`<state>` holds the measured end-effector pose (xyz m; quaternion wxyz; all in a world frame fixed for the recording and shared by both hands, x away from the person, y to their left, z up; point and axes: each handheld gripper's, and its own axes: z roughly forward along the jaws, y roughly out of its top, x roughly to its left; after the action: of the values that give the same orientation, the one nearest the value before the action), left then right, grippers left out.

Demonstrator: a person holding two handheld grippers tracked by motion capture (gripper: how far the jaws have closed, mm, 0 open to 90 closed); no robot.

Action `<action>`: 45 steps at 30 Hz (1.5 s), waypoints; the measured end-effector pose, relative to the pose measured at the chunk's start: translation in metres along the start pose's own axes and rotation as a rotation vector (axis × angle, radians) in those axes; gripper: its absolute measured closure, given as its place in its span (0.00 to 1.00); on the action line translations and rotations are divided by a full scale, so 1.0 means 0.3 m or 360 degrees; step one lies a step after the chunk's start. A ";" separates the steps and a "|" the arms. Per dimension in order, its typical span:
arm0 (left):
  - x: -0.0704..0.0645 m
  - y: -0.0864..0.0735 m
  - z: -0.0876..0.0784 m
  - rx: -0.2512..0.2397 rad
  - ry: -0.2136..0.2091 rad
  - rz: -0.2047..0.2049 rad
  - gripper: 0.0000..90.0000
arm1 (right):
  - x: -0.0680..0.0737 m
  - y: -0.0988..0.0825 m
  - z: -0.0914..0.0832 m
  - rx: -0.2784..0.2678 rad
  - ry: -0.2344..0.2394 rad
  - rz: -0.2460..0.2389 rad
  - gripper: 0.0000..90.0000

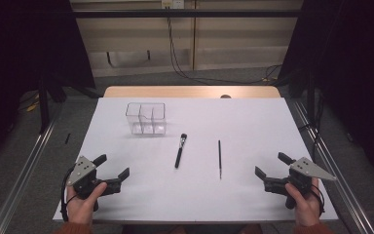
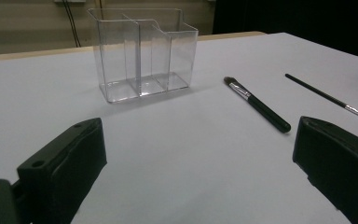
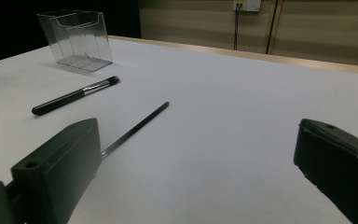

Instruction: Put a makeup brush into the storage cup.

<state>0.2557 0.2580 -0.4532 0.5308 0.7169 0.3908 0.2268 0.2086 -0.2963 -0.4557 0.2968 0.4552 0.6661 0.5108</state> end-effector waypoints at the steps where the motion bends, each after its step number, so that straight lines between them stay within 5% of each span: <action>1: 0.000 0.000 0.001 0.0003 -0.0002 -0.0001 0.03 | 0.000 0.000 0.000 0.0000 0.0001 0.0001 0.00; 6: -0.008 0.001 0.006 0.0003 -0.0023 -0.0027 0.04 | -0.004 0.000 0.001 -0.0005 0.0000 0.0003 0.00; 22: -0.050 0.017 0.027 0.0055 -0.0085 0.0040 0.04 | 0.005 0.001 0.004 0.0003 0.0012 -0.0012 0.00; 45: -0.118 0.107 0.174 -0.0018 -0.0183 0.0057 0.03 | 0.001 -0.003 -0.002 0.0008 0.0009 -0.0011 0.00</action>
<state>0.2837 0.1948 -0.4374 0.5523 0.7327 0.3455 0.1970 0.2078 -0.2964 -0.4564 0.2956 0.4522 0.6697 0.5095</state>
